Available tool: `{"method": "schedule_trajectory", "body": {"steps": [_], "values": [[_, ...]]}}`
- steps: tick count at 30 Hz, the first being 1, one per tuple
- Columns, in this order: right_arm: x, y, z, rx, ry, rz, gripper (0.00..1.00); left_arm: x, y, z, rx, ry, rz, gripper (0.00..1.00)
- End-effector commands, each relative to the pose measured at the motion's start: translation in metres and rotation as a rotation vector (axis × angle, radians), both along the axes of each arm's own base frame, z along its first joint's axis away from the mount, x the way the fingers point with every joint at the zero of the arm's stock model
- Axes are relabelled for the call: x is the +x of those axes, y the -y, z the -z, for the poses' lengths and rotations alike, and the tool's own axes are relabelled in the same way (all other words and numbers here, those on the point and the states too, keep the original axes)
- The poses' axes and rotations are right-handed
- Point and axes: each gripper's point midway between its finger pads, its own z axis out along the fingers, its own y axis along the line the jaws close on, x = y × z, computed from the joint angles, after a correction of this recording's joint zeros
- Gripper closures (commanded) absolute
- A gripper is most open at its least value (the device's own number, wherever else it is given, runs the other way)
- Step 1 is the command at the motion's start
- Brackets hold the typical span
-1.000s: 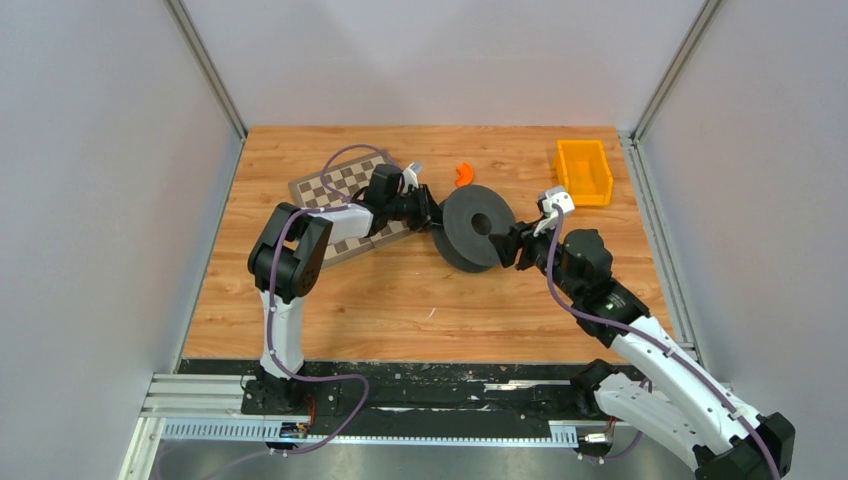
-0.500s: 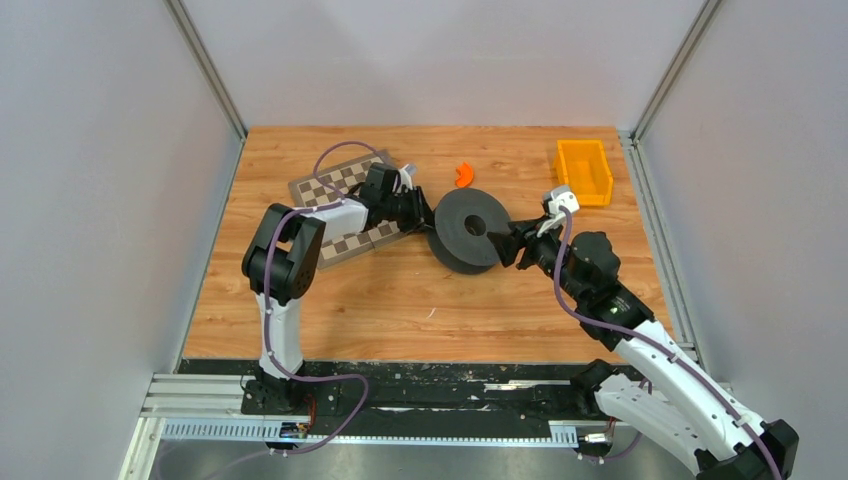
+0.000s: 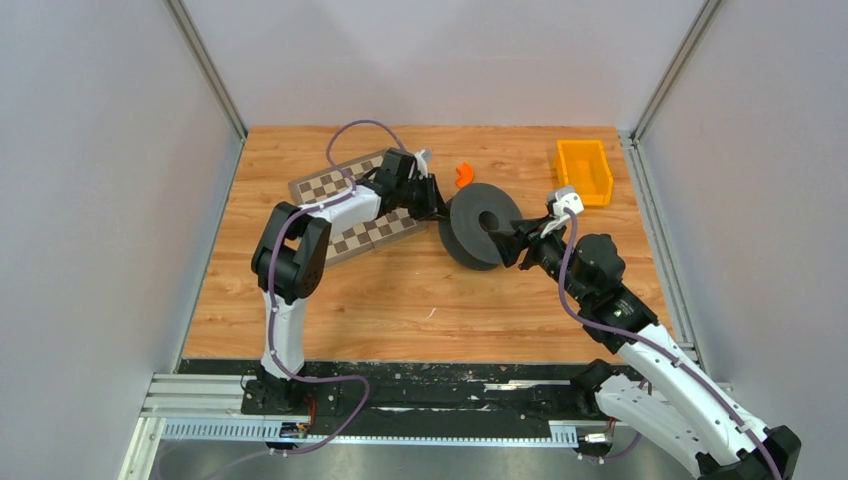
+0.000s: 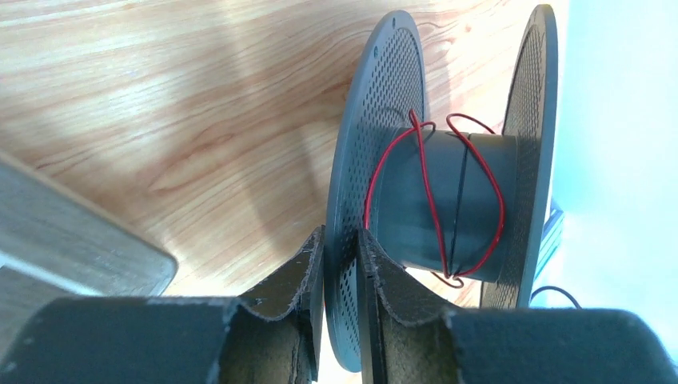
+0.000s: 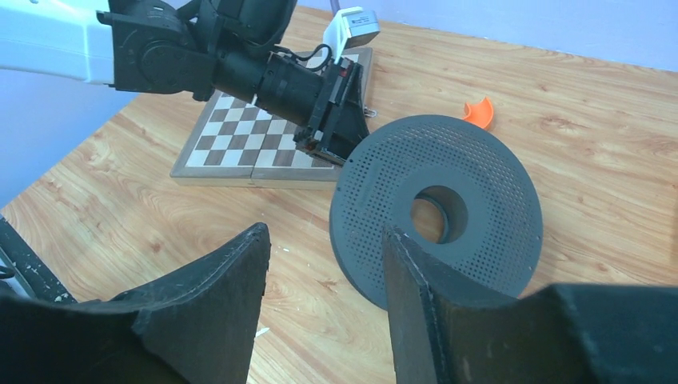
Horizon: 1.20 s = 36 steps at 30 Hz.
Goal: Wrap the cables
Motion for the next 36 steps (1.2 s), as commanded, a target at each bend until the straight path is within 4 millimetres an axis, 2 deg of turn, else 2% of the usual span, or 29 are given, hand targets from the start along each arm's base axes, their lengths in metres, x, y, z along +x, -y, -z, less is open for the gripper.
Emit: {"method": "schedule_trajectory", "body": {"steps": [1,5,12,15,16,17,19,24,26,30,31,32,36], "values": [[-0.001,0.0,-0.016,0.026,0.052,-0.007,0.47,0.007,0.012,-0.003,0.011,0.034,0.02,0.74],[-0.002,0.0,-0.017,0.027,0.051,-0.008,0.46,0.002,0.006,0.007,0.045,0.022,0.026,0.7],[-0.002,-0.002,-0.02,0.036,0.045,-0.018,0.46,-0.002,-0.004,0.005,0.092,0.038,0.022,0.68],[-0.007,-0.004,-0.008,0.018,-0.001,-0.041,0.46,-0.003,-0.015,-0.001,0.119,0.028,-0.024,0.67],[-0.009,-0.005,-0.001,0.011,-0.024,-0.046,0.45,-0.007,-0.019,0.005,0.115,-0.006,-0.055,0.66],[-0.011,-0.004,0.005,0.005,-0.044,-0.044,0.45,-0.004,-0.018,-0.006,0.082,0.018,-0.07,0.65],[-0.013,0.0,0.012,0.006,-0.076,-0.025,0.46,-0.007,-0.019,-0.007,0.069,-0.004,-0.091,0.64],[-0.021,0.007,0.008,0.028,-0.062,-0.017,0.46,-0.014,-0.029,-0.002,0.111,-0.022,-0.096,0.65],[-0.023,0.009,0.008,0.02,-0.072,-0.015,0.46,-0.016,-0.034,-0.007,0.114,-0.012,-0.1,0.65],[-0.026,0.009,0.013,-0.015,-0.123,-0.019,0.44,-0.019,-0.051,-0.031,0.166,0.059,-0.128,0.64],[-0.026,0.011,0.014,-0.026,-0.138,-0.011,0.41,-0.018,-0.058,-0.047,0.181,0.107,-0.151,0.64],[-0.027,0.013,0.014,-0.033,-0.15,-0.005,0.38,-0.02,-0.064,-0.05,0.2,0.116,-0.16,0.64],[-0.031,0.019,0.004,-0.046,-0.155,0.013,0.23,-0.033,-0.089,-0.108,0.217,0.265,-0.204,0.63]]}}
